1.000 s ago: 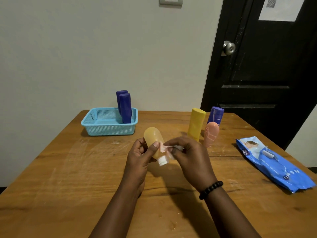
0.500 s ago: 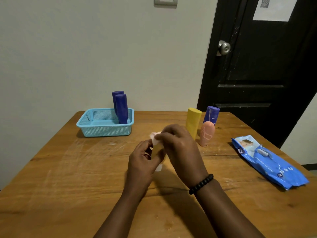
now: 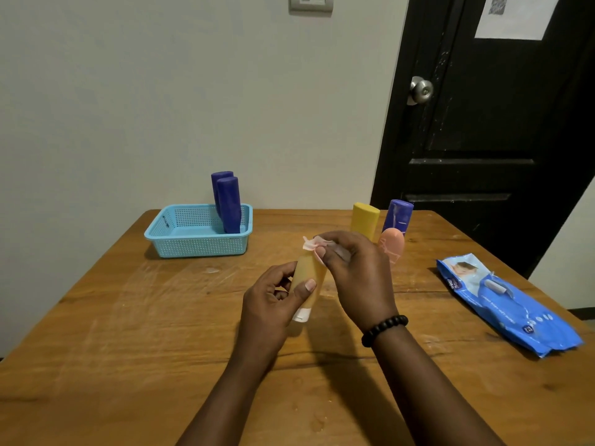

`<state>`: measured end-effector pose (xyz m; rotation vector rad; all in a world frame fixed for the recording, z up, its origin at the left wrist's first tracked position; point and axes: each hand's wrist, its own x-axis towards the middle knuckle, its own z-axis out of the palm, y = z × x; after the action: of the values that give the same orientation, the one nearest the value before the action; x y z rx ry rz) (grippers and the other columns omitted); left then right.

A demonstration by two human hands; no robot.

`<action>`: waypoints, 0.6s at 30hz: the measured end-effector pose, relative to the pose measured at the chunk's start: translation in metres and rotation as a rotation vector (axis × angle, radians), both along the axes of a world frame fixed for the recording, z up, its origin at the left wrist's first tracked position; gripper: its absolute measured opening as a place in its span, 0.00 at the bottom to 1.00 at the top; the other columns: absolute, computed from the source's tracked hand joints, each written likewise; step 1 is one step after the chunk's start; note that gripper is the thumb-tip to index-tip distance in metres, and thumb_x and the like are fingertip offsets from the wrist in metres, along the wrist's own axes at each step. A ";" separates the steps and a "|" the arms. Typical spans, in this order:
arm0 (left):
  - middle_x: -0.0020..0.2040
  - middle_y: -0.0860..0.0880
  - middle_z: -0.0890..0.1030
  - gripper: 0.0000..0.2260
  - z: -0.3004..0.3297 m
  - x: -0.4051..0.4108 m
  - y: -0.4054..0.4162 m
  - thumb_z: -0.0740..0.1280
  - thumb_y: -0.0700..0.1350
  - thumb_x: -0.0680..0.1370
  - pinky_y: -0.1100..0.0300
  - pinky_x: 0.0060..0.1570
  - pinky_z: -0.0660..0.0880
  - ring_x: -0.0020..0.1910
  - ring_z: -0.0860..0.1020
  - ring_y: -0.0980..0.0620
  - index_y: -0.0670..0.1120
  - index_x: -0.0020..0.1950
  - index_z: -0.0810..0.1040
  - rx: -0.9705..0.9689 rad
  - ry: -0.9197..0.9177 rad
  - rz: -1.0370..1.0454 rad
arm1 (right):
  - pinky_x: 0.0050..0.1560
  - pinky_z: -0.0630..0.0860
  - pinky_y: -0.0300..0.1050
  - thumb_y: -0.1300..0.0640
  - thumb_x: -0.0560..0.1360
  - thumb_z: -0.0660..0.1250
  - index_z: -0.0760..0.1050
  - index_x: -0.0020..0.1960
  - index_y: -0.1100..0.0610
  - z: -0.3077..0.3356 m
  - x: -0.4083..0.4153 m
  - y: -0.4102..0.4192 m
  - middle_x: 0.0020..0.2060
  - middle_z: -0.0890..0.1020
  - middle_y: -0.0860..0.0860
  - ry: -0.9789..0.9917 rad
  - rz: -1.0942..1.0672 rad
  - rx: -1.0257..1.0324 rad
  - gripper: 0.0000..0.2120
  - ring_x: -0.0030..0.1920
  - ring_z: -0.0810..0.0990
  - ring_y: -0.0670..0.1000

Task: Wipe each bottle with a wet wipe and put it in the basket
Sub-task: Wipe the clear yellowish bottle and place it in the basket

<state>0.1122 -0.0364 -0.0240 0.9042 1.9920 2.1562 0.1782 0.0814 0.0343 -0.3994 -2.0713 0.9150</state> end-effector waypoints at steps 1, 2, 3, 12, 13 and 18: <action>0.52 0.51 0.85 0.13 0.000 -0.001 0.000 0.74 0.45 0.75 0.50 0.47 0.80 0.47 0.83 0.48 0.52 0.59 0.83 0.007 -0.019 -0.007 | 0.51 0.77 0.35 0.56 0.77 0.69 0.80 0.57 0.52 0.000 0.000 0.000 0.53 0.82 0.45 0.001 -0.005 -0.037 0.10 0.53 0.78 0.41; 0.52 0.50 0.84 0.13 -0.001 -0.001 -0.001 0.74 0.46 0.75 0.49 0.46 0.81 0.47 0.83 0.47 0.52 0.59 0.82 0.010 -0.027 -0.011 | 0.51 0.77 0.36 0.56 0.77 0.68 0.80 0.58 0.52 -0.001 0.001 -0.001 0.53 0.82 0.45 0.005 -0.002 -0.058 0.10 0.53 0.78 0.41; 0.52 0.50 0.84 0.13 -0.001 -0.002 -0.001 0.74 0.46 0.75 0.49 0.46 0.81 0.47 0.83 0.48 0.52 0.60 0.82 0.006 -0.024 -0.016 | 0.51 0.78 0.37 0.55 0.77 0.68 0.80 0.58 0.52 -0.002 0.002 -0.001 0.52 0.82 0.45 0.012 0.002 -0.068 0.10 0.53 0.79 0.41; 0.54 0.49 0.84 0.15 0.003 -0.004 -0.004 0.73 0.47 0.74 0.49 0.53 0.81 0.55 0.82 0.48 0.50 0.61 0.78 0.121 -0.163 -0.062 | 0.50 0.80 0.41 0.56 0.76 0.70 0.81 0.56 0.52 -0.026 0.006 -0.008 0.49 0.83 0.44 -0.011 0.065 -0.085 0.09 0.50 0.80 0.41; 0.54 0.49 0.84 0.16 0.003 -0.005 -0.004 0.72 0.46 0.74 0.50 0.52 0.81 0.55 0.83 0.48 0.49 0.61 0.78 0.139 -0.189 -0.067 | 0.49 0.78 0.36 0.56 0.76 0.70 0.81 0.56 0.52 -0.028 0.007 -0.008 0.48 0.83 0.44 -0.021 0.061 -0.048 0.09 0.49 0.80 0.40; 0.56 0.48 0.83 0.19 0.004 -0.006 -0.003 0.71 0.47 0.75 0.58 0.45 0.81 0.54 0.83 0.50 0.47 0.65 0.74 0.212 -0.302 -0.040 | 0.45 0.75 0.31 0.58 0.76 0.70 0.82 0.53 0.52 -0.032 0.018 -0.007 0.47 0.82 0.44 0.021 -0.013 -0.051 0.07 0.47 0.79 0.39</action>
<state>0.1061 -0.0393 -0.0197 0.5881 1.6174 2.3490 0.1960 0.0747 0.0024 -0.4281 -2.0278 0.9620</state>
